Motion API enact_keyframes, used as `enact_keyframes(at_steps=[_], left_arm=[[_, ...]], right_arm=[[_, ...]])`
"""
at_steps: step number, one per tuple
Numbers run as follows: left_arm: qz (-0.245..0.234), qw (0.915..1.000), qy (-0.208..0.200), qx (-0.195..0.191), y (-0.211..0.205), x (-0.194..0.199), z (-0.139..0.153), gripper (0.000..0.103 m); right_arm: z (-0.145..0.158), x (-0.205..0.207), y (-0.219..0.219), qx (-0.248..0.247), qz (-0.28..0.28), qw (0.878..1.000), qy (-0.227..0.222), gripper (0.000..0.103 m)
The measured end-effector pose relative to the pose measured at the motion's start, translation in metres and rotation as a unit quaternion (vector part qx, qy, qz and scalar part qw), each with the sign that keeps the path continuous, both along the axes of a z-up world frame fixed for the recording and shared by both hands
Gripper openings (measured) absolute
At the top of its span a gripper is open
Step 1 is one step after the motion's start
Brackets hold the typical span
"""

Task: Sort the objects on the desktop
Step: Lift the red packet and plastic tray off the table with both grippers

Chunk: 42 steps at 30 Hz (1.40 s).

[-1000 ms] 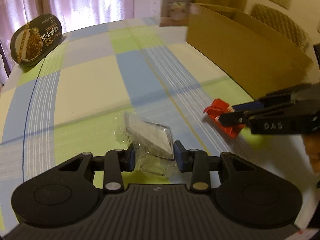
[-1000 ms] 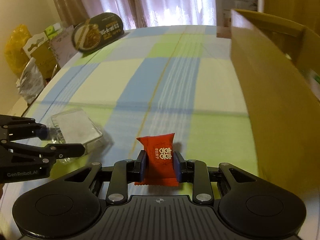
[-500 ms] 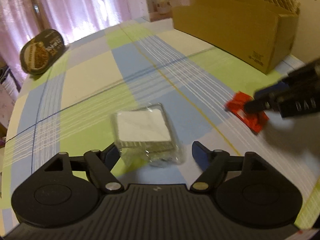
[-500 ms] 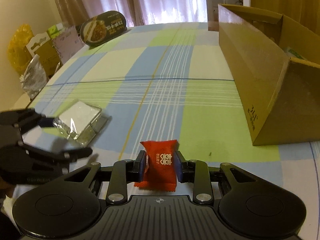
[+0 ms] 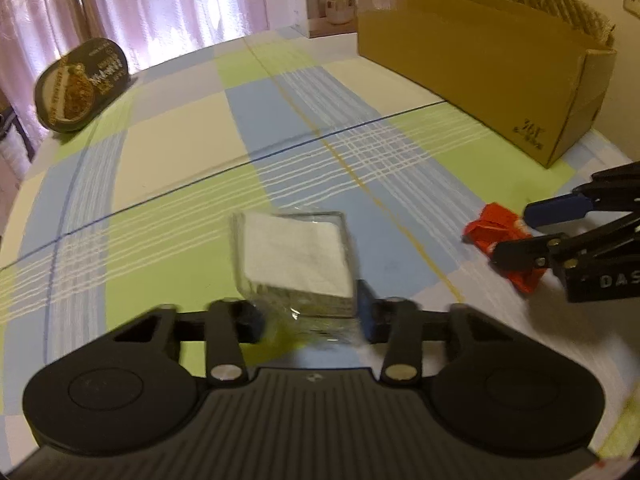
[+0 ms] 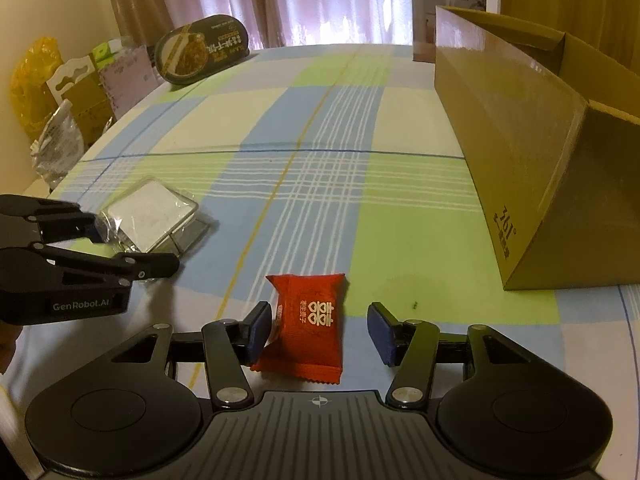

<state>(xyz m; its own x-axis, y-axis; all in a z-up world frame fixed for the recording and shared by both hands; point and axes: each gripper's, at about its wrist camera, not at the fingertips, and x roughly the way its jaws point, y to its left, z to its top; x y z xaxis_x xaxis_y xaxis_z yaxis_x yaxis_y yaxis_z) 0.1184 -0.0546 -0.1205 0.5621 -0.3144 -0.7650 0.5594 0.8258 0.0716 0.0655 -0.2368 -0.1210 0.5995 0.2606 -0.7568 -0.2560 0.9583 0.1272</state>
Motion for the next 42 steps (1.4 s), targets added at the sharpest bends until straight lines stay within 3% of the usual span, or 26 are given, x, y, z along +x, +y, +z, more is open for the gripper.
enact_keyframes(at_steps=[15, 19, 23, 42], left_arm=[[-0.002, 0.9996, 0.014, -0.024, 0.001, -0.004, 0.004, 0.032], [-0.001, 0.9994, 0.016, -0.029, 0.002, -0.003, 0.006, 0.032], [-0.006, 0.9992, 0.014, -0.038, 0.001, -0.004, 0.01, 0.032], [-0.022, 0.9976, 0.0, -0.066, -0.004, -0.015, 0.032, 0.032]], right_arm=[[-0.002, -0.004, 0.022, -0.041, 0.042, 0.998, -0.014, 0.05], [-0.005, -0.008, 0.028, -0.057, 0.045, 0.997, -0.023, 0.032], [-0.002, -0.01, 0.027, -0.066, 0.039, 0.997, -0.03, 0.024], [0.035, -0.028, 0.011, -0.065, 0.005, 0.996, -0.055, 0.024]])
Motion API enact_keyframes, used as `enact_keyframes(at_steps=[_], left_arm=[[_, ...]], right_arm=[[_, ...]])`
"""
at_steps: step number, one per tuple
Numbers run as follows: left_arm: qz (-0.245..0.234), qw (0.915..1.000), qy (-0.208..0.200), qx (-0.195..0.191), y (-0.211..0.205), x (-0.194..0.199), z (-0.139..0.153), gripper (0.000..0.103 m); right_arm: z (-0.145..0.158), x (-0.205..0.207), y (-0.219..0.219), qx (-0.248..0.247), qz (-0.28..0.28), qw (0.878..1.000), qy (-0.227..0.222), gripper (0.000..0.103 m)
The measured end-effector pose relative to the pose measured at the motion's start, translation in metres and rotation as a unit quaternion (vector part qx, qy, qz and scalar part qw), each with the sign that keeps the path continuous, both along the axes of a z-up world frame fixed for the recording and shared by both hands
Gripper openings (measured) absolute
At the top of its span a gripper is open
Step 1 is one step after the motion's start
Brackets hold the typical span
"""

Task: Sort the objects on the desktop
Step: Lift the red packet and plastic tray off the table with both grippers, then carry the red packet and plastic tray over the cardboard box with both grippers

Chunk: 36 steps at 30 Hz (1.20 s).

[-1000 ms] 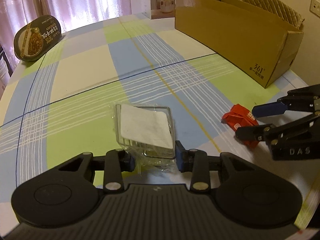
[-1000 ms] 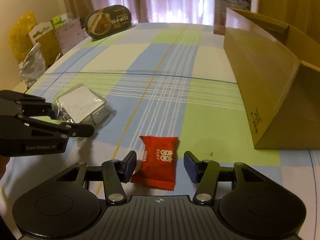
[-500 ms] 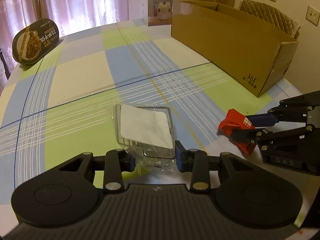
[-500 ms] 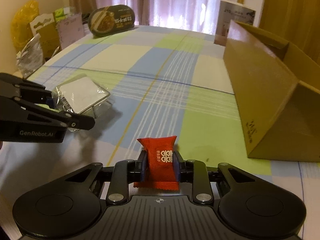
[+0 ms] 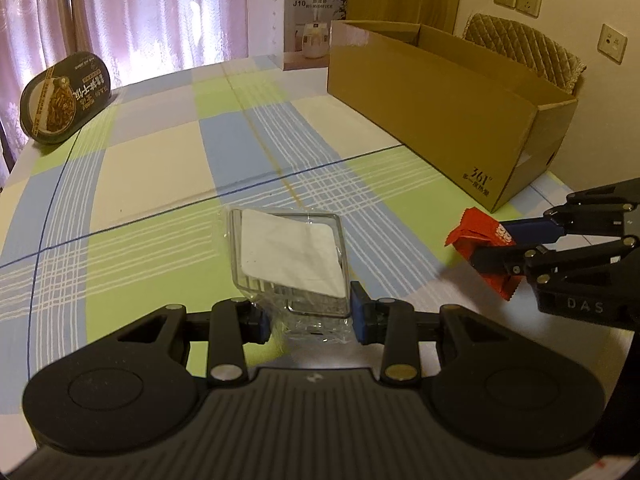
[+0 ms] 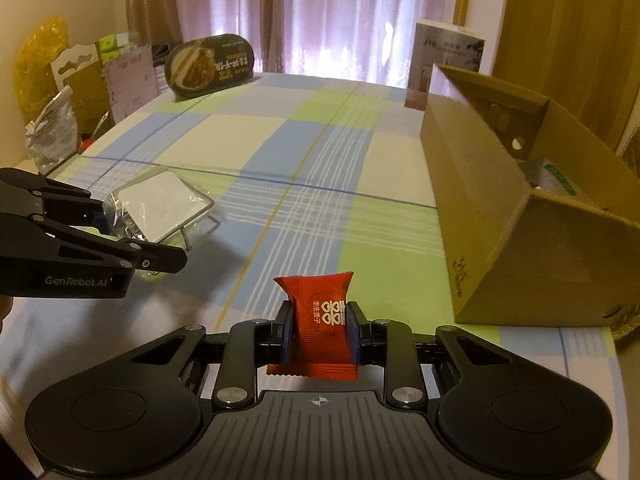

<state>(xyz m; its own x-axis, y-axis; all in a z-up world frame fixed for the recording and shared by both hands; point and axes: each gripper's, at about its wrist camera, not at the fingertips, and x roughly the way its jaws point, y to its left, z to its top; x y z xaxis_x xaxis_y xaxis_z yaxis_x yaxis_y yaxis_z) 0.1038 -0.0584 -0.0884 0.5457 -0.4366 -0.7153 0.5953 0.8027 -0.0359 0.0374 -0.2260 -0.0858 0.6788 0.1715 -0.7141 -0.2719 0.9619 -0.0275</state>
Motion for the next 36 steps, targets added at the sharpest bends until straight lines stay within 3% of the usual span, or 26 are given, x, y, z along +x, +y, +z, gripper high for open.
enact_keyframes(at_steps=[13, 23, 36], left_arm=[[-0.002, 0.9999, -0.008, -0.007, 0.0, -0.01, 0.013, 0.032], [0.008, 0.9994, -0.033, 0.009, -0.006, -0.021, 0.032, 0.032], [-0.031, 0.9985, -0.044, 0.01, -0.059, -0.062, 0.059, 0.032]], right_arm=[[0.021, -0.014, -0.004, -0.003, -0.005, 1.0, -0.017, 0.024], [0.044, -0.019, -0.02, 0.019, -0.016, 0.999, -0.037, 0.024], [0.078, -0.034, -0.054, 0.05, -0.033, 0.996, -0.061, 0.024]])
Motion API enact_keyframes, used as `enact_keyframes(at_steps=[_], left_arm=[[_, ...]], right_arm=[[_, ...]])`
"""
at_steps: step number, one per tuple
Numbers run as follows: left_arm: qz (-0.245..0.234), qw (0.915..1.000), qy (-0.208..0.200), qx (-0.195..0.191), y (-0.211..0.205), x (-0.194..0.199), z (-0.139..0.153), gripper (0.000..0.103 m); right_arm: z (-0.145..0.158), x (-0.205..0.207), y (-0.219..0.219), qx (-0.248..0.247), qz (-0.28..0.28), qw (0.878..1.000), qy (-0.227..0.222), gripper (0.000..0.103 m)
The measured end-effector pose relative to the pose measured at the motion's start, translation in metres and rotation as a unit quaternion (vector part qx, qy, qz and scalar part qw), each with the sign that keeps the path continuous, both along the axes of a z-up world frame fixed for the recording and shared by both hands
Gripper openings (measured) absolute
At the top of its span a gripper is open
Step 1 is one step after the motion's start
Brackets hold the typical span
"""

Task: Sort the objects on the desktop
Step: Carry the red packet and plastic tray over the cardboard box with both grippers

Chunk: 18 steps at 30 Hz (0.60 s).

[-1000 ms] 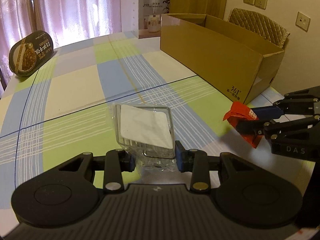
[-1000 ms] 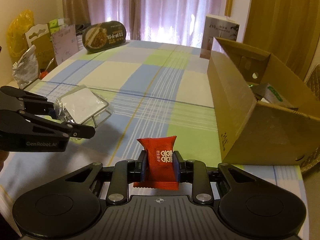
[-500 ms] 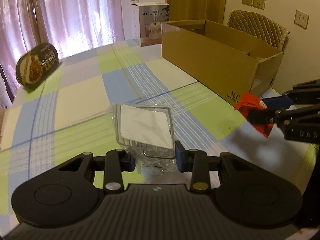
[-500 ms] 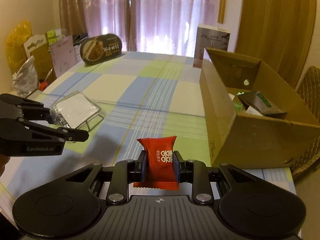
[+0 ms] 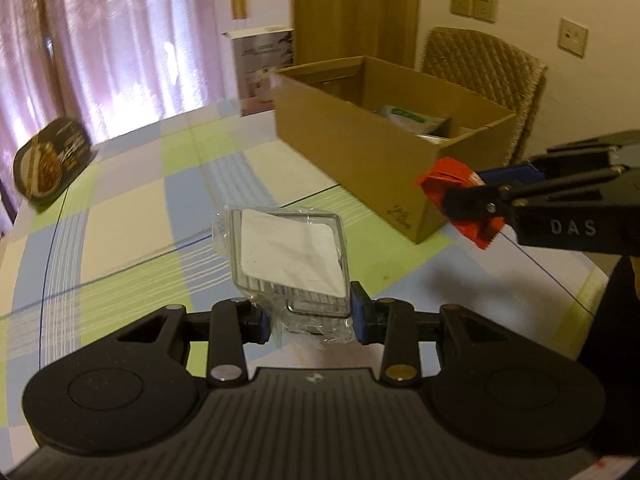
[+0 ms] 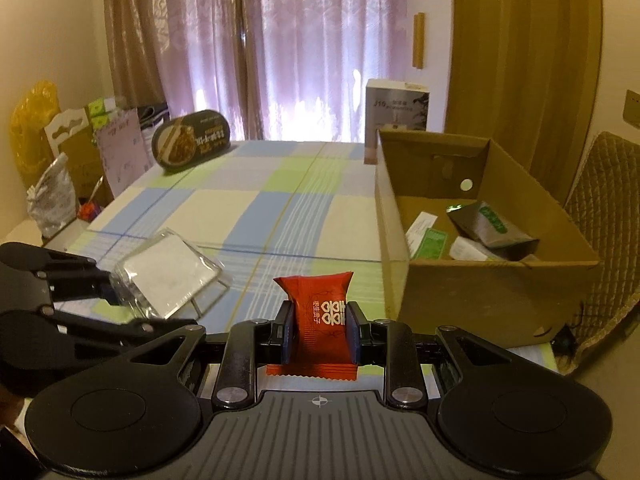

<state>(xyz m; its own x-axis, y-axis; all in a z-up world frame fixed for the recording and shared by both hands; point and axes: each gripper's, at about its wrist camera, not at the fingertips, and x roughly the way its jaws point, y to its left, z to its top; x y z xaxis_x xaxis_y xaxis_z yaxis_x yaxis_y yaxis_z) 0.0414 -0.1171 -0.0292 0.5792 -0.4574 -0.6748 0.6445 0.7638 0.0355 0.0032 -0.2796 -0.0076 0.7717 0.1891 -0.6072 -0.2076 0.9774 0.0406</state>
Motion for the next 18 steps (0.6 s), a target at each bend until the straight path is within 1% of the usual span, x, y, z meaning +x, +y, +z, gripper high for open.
enact_keyframes(at_steps=[4, 10, 18], left_arm=[[-0.004, 1.0, -0.003, 0.002, -0.009, -0.007, 0.007, 0.032], [-0.005, 1.0, 0.005, -0.006, -0.022, -0.011, 0.015, 0.032], [-0.027, 0.9995, 0.002, -0.015, -0.057, -0.003, 0.032, 0.032]], right_arm=[[0.007, -0.005, -0.012, 0.01, -0.009, 1.0, -0.006, 0.024], [0.015, -0.01, -0.028, 0.02, -0.017, 1.0, -0.011, 0.024], [0.031, -0.008, -0.063, 0.037, -0.046, 0.998, -0.024, 0.024]])
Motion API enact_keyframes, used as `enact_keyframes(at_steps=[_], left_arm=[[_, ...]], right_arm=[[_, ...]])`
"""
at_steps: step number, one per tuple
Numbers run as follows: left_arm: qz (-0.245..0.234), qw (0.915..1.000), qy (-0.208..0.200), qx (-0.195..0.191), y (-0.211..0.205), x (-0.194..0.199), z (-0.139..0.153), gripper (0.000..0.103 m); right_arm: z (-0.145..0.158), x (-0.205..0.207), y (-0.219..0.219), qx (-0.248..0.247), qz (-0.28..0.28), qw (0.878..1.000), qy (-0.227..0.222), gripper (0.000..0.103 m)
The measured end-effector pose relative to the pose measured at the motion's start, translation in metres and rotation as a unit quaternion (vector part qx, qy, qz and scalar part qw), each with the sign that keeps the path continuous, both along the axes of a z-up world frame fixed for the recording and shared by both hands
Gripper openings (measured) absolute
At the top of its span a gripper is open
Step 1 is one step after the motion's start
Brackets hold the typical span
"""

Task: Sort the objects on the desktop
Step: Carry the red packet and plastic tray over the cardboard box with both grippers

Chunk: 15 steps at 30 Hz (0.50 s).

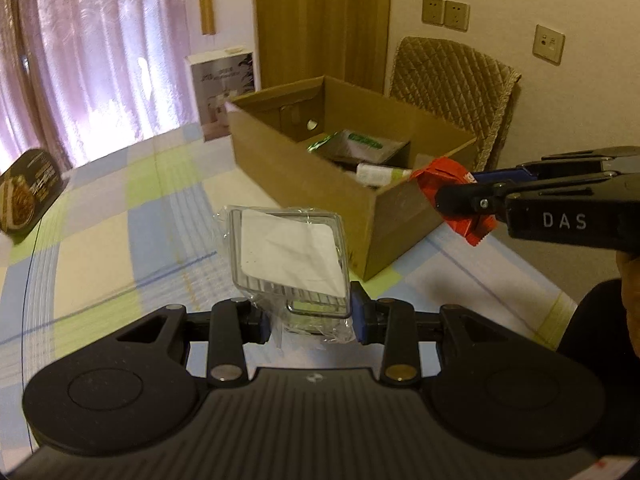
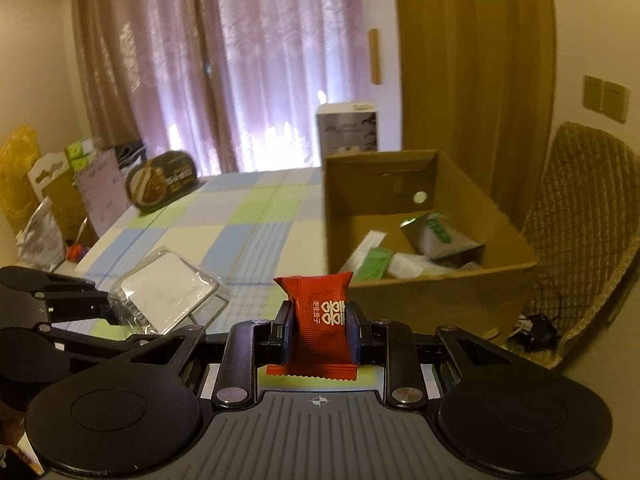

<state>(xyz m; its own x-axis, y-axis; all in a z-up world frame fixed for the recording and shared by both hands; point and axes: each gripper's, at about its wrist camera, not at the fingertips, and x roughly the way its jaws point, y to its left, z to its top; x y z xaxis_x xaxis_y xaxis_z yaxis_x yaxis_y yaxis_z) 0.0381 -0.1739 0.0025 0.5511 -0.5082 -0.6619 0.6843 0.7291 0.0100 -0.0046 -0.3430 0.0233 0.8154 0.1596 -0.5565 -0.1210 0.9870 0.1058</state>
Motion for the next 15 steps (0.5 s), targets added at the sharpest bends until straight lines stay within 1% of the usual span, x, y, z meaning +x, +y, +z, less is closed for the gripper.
enact_keyframes(at_steps=[7, 15], left_arm=[[-0.012, 0.9999, -0.008, -0.01, -0.03, 0.011, 0.013, 0.032], [-0.018, 0.9995, 0.006, -0.025, -0.057, 0.027, 0.02, 0.032]], right_arm=[[0.017, 0.011, -0.035, -0.001, -0.023, 1.0, -0.017, 0.024], [0.025, 0.029, -0.061, 0.0, -0.029, 0.999, -0.026, 0.024]])
